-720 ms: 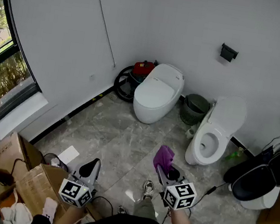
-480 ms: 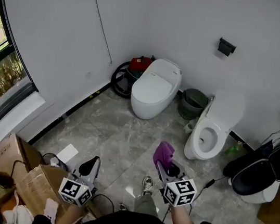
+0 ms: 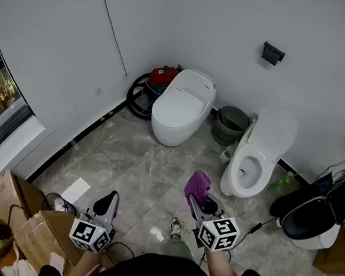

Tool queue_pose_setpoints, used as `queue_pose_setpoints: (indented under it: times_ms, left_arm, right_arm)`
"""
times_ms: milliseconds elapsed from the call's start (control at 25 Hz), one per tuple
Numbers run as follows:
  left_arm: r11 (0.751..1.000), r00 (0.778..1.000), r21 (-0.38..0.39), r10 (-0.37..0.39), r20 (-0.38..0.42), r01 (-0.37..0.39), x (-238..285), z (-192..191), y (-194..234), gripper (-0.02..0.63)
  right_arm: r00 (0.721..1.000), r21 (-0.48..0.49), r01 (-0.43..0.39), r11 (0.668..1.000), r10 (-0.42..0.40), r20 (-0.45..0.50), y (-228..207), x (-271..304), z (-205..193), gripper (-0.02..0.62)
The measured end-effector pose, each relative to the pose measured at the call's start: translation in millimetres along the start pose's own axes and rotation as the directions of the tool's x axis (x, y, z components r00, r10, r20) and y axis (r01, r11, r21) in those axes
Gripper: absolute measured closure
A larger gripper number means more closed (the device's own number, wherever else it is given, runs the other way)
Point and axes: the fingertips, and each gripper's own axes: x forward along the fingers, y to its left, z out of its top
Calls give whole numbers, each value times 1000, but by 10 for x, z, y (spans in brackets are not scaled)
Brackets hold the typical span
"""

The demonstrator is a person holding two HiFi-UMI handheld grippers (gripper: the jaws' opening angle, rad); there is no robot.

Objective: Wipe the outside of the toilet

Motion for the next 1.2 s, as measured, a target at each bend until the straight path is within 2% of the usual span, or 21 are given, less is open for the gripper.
queue_pose_setpoints:
  times_ms: [160, 480, 760, 1040, 1200]
  left_arm:
    - [1000, 1000, 2, 11, 6, -11, 329, 64, 36, 598]
    - [1000, 1000, 11, 15, 26, -15, 1365, 195, -26, 600]
    - [999, 998, -7, 52, 28, -52, 1995, 190, -31, 598]
    - [994, 994, -21, 105, 5, -105, 2273, 130, 72, 598]
    - [990, 990, -24, 140, -15, -140, 2338, 119, 384, 598]
  right_arm:
    - [1000, -3, 7, 1000, -7, -3, -318, 167, 104, 491]
    - [1000, -5, -8, 1000, 8, -17, -1167, 606, 350, 491]
    - [998, -28, -49, 998, 48, -50, -1695, 964, 477, 491]
    - [994, -13, -84, 996, 83, -67, -1993, 1391, 508, 490]
    - [994, 5, -80, 997, 80, -78, -2010, 1650, 502, 491]
